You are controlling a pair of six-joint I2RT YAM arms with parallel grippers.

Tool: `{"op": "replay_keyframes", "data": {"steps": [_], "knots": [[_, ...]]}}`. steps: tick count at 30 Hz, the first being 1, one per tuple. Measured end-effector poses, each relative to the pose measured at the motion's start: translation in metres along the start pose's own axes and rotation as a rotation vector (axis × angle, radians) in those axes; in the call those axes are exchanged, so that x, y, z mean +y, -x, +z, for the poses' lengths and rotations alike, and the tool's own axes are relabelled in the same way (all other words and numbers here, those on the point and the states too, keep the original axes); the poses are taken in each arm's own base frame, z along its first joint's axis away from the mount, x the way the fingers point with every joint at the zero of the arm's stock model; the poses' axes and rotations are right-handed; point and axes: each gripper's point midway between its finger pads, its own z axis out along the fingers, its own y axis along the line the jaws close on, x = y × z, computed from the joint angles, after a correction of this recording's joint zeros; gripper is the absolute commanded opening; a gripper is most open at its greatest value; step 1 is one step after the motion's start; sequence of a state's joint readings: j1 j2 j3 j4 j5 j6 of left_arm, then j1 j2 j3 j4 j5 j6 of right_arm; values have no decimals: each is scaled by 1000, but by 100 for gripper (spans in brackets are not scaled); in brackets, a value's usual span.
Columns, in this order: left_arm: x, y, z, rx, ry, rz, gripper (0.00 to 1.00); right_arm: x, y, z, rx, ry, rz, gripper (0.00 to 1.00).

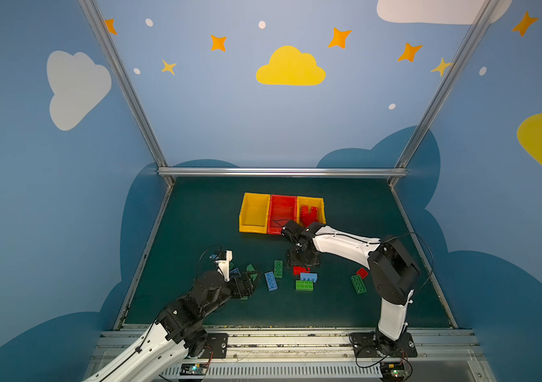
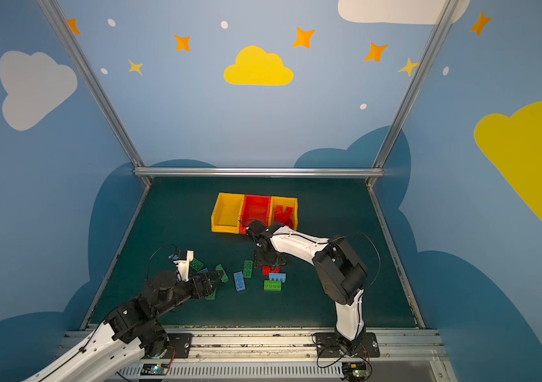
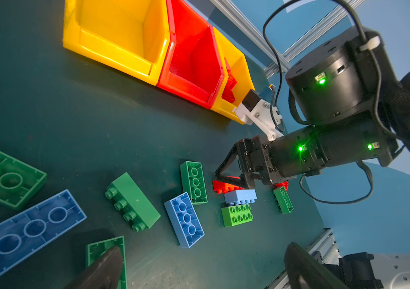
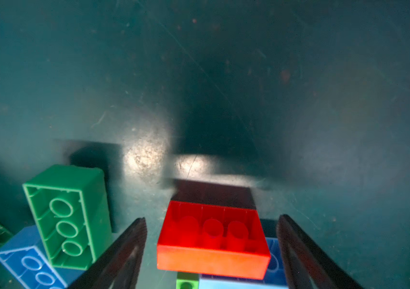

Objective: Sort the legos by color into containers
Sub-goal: 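Lower the right gripper onto another red brick near the blue bricks, then lift the red brick with the right gripper and drop it into the yellow bin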

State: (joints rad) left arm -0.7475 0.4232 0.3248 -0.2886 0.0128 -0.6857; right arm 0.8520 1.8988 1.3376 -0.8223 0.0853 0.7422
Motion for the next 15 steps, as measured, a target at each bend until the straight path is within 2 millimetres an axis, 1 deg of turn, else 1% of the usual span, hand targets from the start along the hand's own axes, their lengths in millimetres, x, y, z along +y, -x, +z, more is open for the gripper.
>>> {"op": "replay_keyframes", "data": {"steps": [6,11,13,15], "knots": [[1,-1,2,5,8,1,100,0,-1,4,5,1,6,77],[4,-4,6,17,21,1,100,-1,-6,10,23,-2,11,76],[5,-4,6,19,24,1,100,-2,-8,11,27,-2,12,73],[5,-4,7,19,24,1,100,-3,-9,12,31,-3,13,67]]}}
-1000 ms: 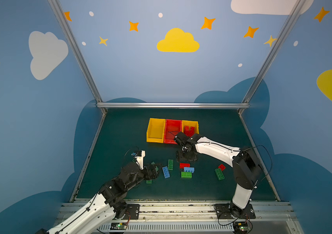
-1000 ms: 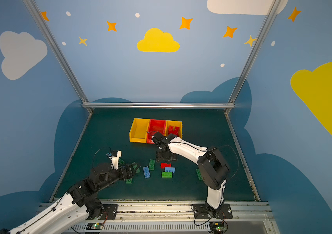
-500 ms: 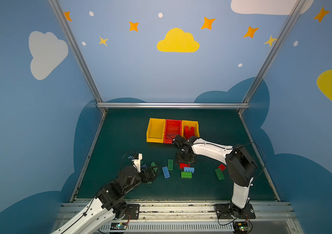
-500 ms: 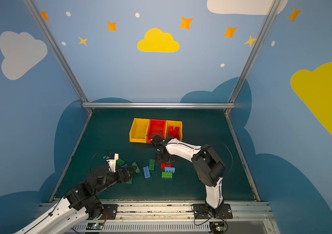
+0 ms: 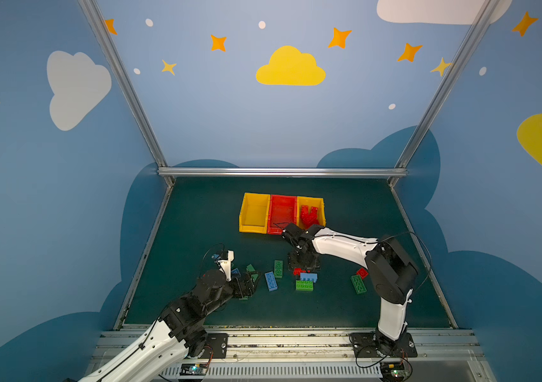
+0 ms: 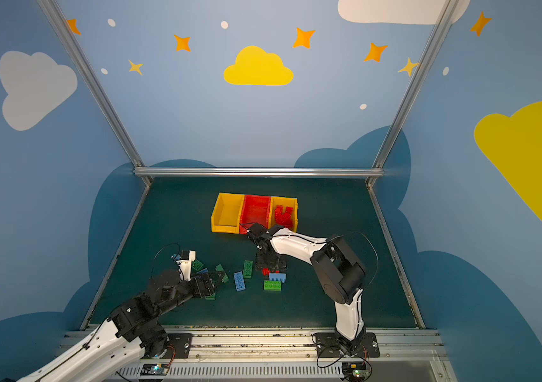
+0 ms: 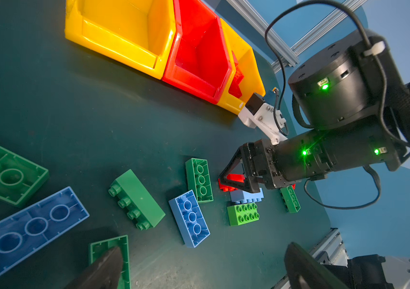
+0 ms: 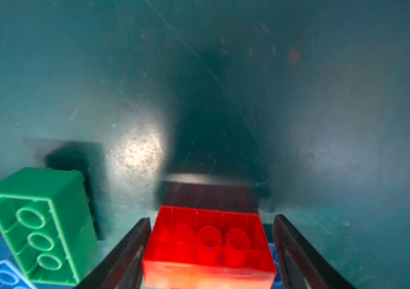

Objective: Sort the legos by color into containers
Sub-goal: 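Lift the red brick with the right gripper and drop it into the yellow bin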

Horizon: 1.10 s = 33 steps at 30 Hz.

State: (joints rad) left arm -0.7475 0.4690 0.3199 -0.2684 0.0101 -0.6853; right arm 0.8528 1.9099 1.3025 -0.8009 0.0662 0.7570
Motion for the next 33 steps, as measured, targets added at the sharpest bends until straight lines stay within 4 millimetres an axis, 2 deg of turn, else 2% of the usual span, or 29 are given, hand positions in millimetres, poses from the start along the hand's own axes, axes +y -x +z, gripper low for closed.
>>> {"op": "replay_keyframes", "data": {"steps": [5,10,13,15,18,21,24,27,29,33], "knots": [[0,0,0,-2,-2,0,100,1,0,0,2,4,7,50],[0,1,2,-2,5,1,100,0,1,-1,-2,-4,0,47],[2,2,4,-6,14,10,100,-1,10,-12,-19,-13,-13,47],[3,2,6,-5,26,21,100,2,27,-27,-55,-1,-18,47],[7,2,12,0,52,40,100,3,66,-57,-140,39,-5,48],[9,2,19,10,78,62,100,-7,110,-89,-228,72,30,48],[5,8,27,14,94,86,100,-19,152,-109,-301,86,61,49],[0,15,34,13,106,107,100,-31,187,-113,-333,83,84,49],[-4,21,40,9,119,115,100,-37,208,-107,-338,77,91,50],[-13,36,45,-21,133,117,100,-45,234,-86,-323,74,100,54]]}}
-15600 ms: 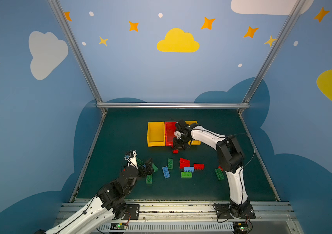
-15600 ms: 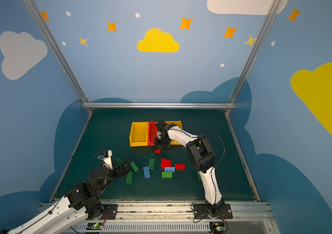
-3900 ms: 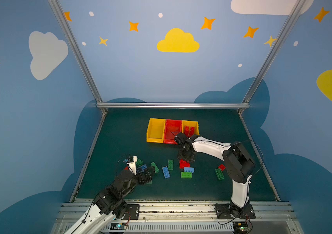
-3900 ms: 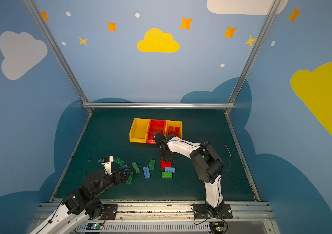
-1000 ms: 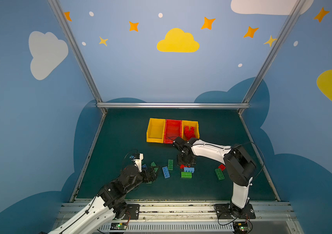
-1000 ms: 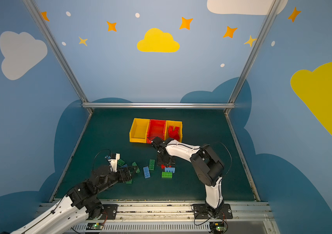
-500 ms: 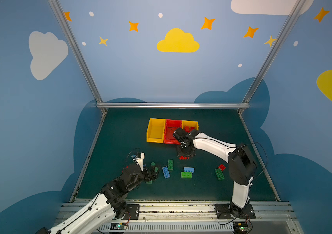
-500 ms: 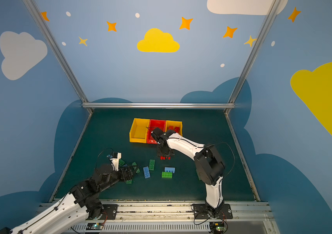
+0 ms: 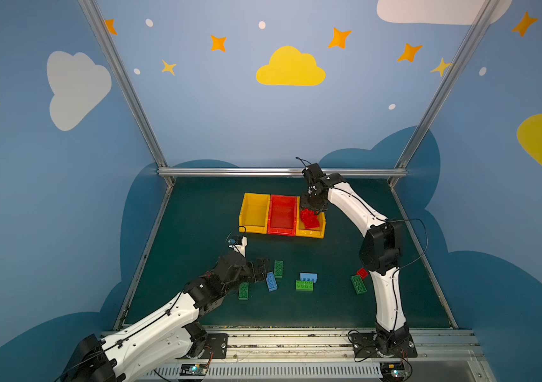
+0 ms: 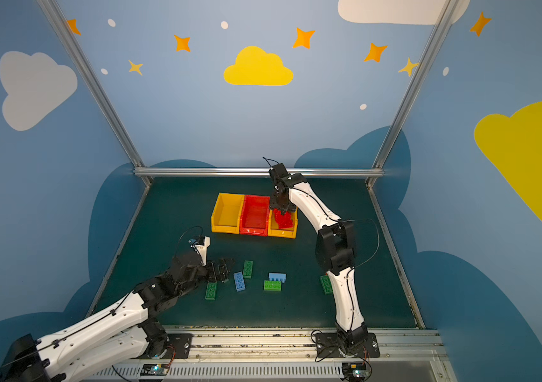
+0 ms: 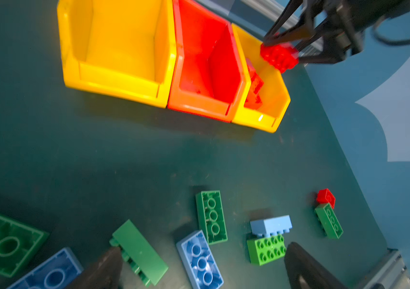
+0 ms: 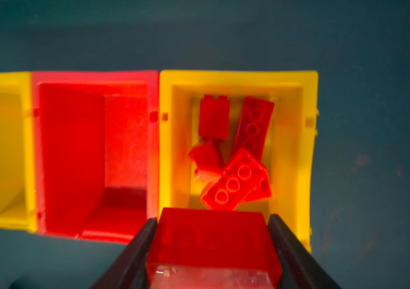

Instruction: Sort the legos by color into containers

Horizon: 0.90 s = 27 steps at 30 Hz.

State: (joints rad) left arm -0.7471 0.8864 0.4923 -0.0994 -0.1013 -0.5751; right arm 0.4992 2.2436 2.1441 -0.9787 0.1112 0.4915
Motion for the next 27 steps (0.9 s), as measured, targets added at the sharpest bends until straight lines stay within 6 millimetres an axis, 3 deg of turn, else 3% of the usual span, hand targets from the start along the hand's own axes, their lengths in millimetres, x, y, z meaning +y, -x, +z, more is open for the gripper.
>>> {"op": "replay_keyframes", "data": {"steps": [4,11,16,21,25,27], "knots": [[-7,14,3,-40,-2,10,100,-10,12,21,17,2,13,79],[-15,21,15,-26,9,24,100,-16,18,20,19,44,9,81],[-23,16,17,9,-35,38,100,-33,-9,-15,24,29,8,81],[-35,9,17,42,-91,42,100,-74,-64,-64,10,-44,41,82],[-45,3,14,63,-139,50,100,-123,-137,-65,76,-166,112,82],[-51,-1,12,74,-167,55,100,-154,-184,-57,147,-249,163,82]]}}
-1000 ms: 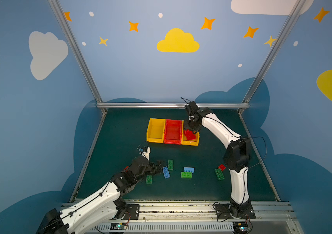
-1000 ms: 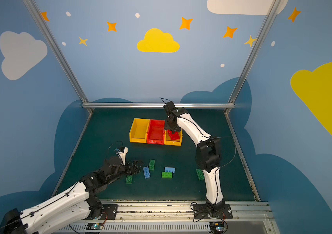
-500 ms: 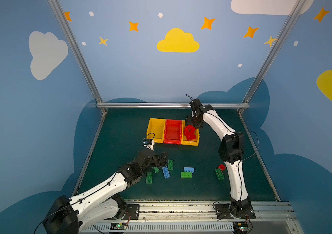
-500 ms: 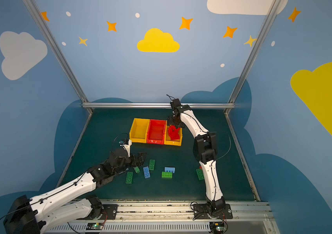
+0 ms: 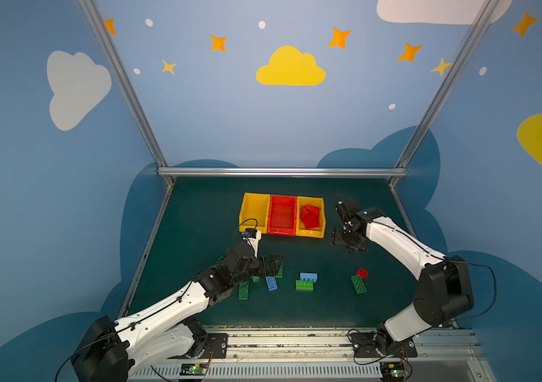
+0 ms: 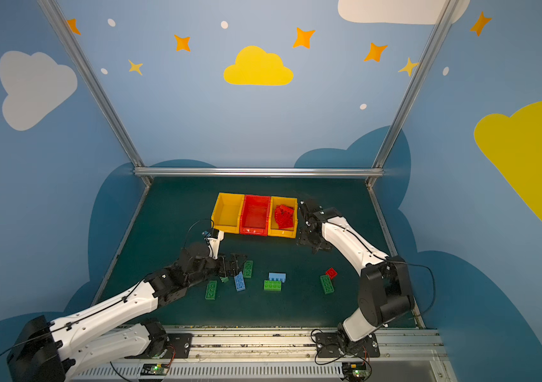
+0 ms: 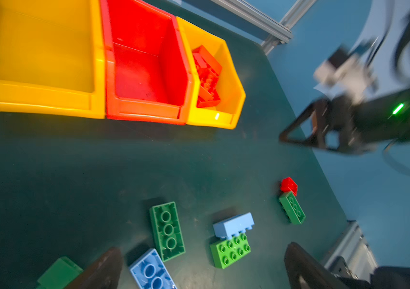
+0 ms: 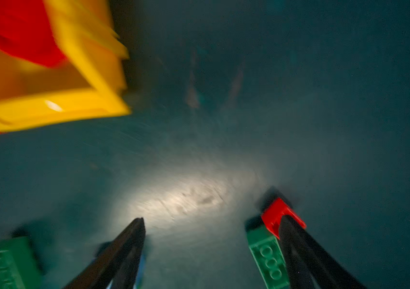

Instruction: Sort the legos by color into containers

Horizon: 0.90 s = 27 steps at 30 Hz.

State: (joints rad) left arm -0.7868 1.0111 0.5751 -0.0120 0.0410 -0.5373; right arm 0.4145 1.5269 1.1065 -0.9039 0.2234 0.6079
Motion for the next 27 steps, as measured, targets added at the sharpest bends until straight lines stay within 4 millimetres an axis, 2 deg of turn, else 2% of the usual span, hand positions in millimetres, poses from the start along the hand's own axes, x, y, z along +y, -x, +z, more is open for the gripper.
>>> {"op": "replay_keyframes", "data": {"steps": [3,6,11,16,27], "knots": [[-6,-7,-2,16,-29,9,100,-35,-45,20,72,-73,75,82],[-11,-12,-5,23,-50,17,100,-52,-60,21,65,-94,153,82],[-15,-13,-14,4,-77,18,100,-59,-54,14,-1,-64,258,81],[-12,-13,-23,-22,-80,9,100,-68,-55,27,12,-45,349,79],[-2,-18,-22,-15,-40,5,100,-63,-44,44,33,45,435,62]]}}
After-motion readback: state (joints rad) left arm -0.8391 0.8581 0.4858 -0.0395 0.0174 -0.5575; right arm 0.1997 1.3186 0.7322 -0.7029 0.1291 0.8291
